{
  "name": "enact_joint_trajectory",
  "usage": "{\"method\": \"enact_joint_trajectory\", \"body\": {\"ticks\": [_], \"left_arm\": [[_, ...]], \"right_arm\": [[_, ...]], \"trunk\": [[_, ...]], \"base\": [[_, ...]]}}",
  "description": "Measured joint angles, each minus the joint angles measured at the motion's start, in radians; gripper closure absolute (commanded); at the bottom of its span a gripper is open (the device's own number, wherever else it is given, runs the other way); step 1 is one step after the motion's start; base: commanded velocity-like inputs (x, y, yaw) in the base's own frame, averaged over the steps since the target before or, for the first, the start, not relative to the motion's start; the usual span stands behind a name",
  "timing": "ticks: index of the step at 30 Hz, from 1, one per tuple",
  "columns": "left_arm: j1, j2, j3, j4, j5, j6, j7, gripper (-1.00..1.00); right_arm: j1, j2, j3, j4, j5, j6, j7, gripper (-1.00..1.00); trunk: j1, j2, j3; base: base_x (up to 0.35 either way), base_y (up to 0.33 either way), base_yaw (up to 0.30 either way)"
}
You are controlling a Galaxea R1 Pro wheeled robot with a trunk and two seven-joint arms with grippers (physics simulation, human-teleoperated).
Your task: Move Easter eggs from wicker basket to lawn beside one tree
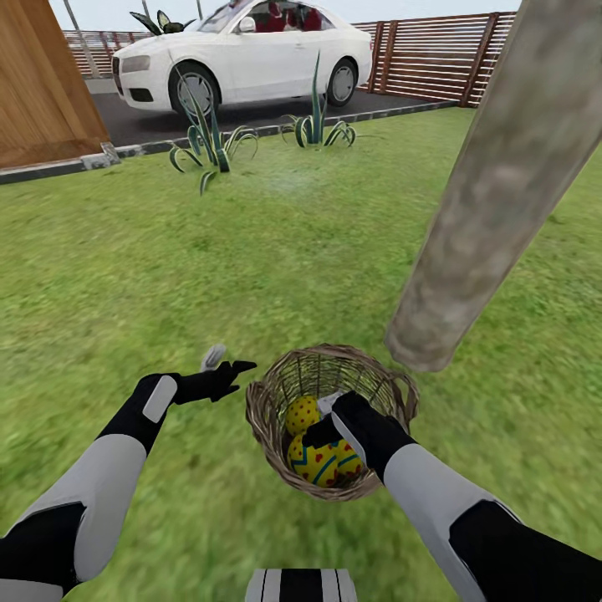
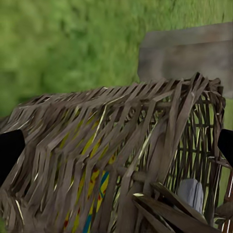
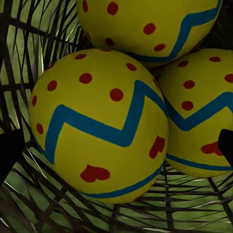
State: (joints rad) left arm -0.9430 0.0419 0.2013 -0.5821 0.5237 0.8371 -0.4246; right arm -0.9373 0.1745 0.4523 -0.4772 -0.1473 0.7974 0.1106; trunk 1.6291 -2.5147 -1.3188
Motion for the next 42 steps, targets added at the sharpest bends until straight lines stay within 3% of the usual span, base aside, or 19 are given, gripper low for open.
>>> {"method": "enact_joint_trajectory", "body": {"ticks": [4,15,21,29,32,33,42], "left_arm": [[0.000,0.000,0.000,0.000,0.001,0.000,0.000,-1.00],[0.000,-0.002,0.000,0.000,-0.002,0.000,0.000,-1.00],[0.000,-0.002,0.000,0.000,-0.001,0.000,0.000,-1.00],[0.000,-0.003,0.000,0.000,-0.001,0.000,0.000,-1.00],[0.000,-0.003,0.000,-0.001,-0.001,0.000,0.000,-1.00],[0.000,-0.003,0.000,0.000,-0.002,0.000,0.000,-1.00],[0.001,-0.002,0.000,0.001,0.003,0.000,0.000,-1.00]], "right_arm": [[0.000,0.000,0.000,0.000,-0.001,0.000,0.000,-1.00],[0.000,0.000,0.002,0.000,0.001,-0.002,-0.010,-1.00],[0.000,0.000,0.061,0.000,0.002,-0.004,-0.009,-1.00],[0.000,0.000,0.067,-0.008,-0.049,-0.006,0.000,-1.00],[0.000,0.000,0.069,-0.035,-0.037,0.018,0.000,-1.00],[0.000,0.000,0.068,-0.045,-0.033,0.034,-0.001,1.00],[0.000,0.000,0.068,-0.044,-0.034,0.027,0.000,1.00]], "trunk": [[0.000,0.000,0.000],[0.005,-0.003,-0.042],[0.008,-0.004,-0.066],[0.011,-0.006,-0.096],[0.012,-0.007,-0.108],[0.012,-0.007,-0.112],[0.012,-0.007,-0.112]], "base": [[-0.002,0.001,0.000],[0.000,0.000,0.000],[0.000,0.000,0.000],[0.000,0.000,0.000],[0.000,0.000,0.000],[0.000,0.000,0.000],[0.000,0.000,0.000]]}}
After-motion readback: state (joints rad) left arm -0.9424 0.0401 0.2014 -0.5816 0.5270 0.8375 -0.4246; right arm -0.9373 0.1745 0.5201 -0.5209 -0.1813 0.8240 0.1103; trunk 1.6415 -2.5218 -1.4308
